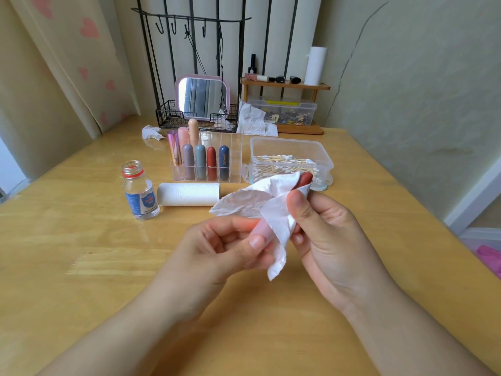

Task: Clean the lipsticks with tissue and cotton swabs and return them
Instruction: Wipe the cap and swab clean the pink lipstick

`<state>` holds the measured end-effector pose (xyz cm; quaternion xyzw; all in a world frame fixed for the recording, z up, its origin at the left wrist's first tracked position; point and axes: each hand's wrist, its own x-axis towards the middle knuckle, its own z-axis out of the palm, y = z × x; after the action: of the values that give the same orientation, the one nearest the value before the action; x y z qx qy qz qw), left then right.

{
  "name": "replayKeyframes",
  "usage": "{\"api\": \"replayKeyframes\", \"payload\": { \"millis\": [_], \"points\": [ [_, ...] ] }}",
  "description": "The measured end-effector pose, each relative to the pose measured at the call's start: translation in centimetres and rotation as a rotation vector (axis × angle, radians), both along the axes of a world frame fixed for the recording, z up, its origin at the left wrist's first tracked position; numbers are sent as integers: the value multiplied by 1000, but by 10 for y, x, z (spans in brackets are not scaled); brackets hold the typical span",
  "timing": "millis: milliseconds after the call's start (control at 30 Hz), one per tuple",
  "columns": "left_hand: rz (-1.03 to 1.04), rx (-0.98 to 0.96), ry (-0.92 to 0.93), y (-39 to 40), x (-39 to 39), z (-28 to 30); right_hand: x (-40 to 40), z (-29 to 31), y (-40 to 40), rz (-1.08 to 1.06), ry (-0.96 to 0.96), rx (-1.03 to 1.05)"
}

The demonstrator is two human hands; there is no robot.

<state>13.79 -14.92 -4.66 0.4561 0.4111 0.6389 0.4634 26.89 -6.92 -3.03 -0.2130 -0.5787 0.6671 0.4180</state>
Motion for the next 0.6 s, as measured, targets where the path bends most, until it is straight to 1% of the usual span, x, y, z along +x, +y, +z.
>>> {"api": "replayKeyframes", "payload": {
  "millis": [67,133,267,333,500,600],
  "points": [
    [75,-3,-44,1,0,-2,0,2,-1,-4,8,-13],
    [98,0,-56,1,-1,-3,0,2,-1,-12,-2,-29],
    [-33,-32,6,-1,-1,-1,1,0,1,-36,-33,-9],
    [-55,-37,46,-1,-1,-1,1,0,1,-30,-28,-22],
    [67,3,-5,1,-2,-4,0,5,-3,-38,-24,-55],
    [98,-20,-46,1,-1,-3,0,4,-2,-49,-12,-69]
  ]
}}
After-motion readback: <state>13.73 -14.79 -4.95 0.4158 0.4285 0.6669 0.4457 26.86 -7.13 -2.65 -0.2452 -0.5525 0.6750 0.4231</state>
